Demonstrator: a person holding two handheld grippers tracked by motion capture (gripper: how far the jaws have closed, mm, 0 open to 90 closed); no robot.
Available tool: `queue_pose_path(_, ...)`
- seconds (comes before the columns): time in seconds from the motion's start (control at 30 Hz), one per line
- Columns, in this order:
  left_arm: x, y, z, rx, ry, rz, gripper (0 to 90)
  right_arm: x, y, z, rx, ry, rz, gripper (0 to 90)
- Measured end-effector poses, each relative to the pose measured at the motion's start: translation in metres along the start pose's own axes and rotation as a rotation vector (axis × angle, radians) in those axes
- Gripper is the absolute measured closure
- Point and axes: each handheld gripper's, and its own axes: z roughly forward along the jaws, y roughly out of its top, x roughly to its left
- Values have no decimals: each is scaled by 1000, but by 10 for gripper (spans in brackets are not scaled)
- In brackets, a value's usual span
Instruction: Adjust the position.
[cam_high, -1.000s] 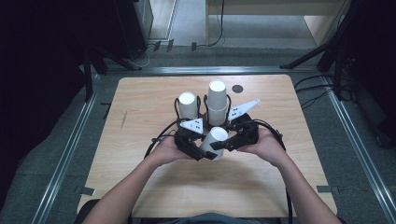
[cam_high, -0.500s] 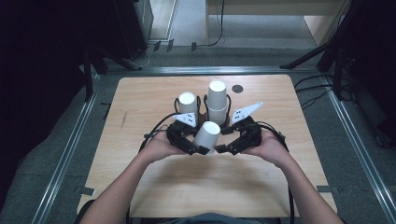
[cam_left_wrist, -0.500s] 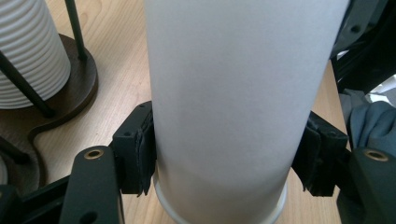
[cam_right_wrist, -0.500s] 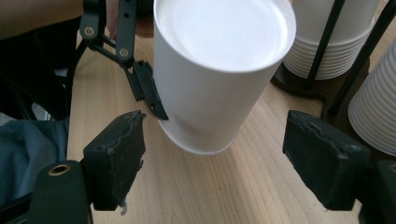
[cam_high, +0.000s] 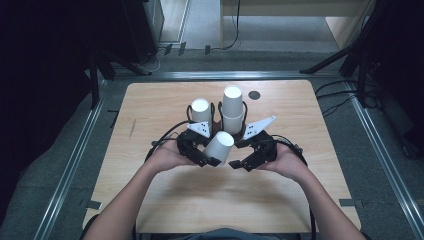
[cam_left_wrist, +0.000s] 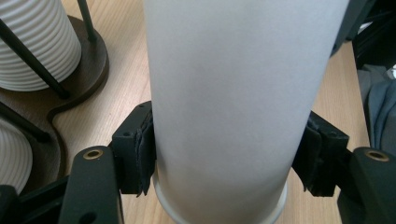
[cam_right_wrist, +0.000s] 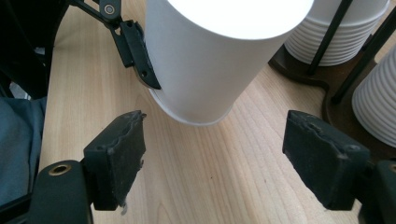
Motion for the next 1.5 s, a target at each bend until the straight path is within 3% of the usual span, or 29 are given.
queue_pose_path(0.43, 5, 6, 8, 147, 10, 92, 329, -5, -2, -5, -12, -3, -17, 231)
queue_pose_path(0.73, 6, 19, 15, 183, -10, 144, 329, -8, -1, -2, -20, 8, -35, 231)
queue_pose_path(0.87, 3, 18, 24, 224, -25, 161, 329, -7, 0, 0, -17, 21, -42, 231)
queue_pose_path(1.17, -4, 17, 37, 256, -42, 204, 318, -2, 3, 8, 12, 50, -69, 239)
queue_pose_path(1.3, -5, 16, 38, 248, -62, 210, 313, -1, 4, 10, 25, 63, -75, 288)
queue_pose_path(1.37, -6, 16, 38, 244, -53, 212, 307, -1, 4, 11, 32, 72, -76, 338)
queue_pose_path(1.5, -5, 15, 38, 236, -69, 196, 279, -3, 6, 10, 49, 86, -53, 339)
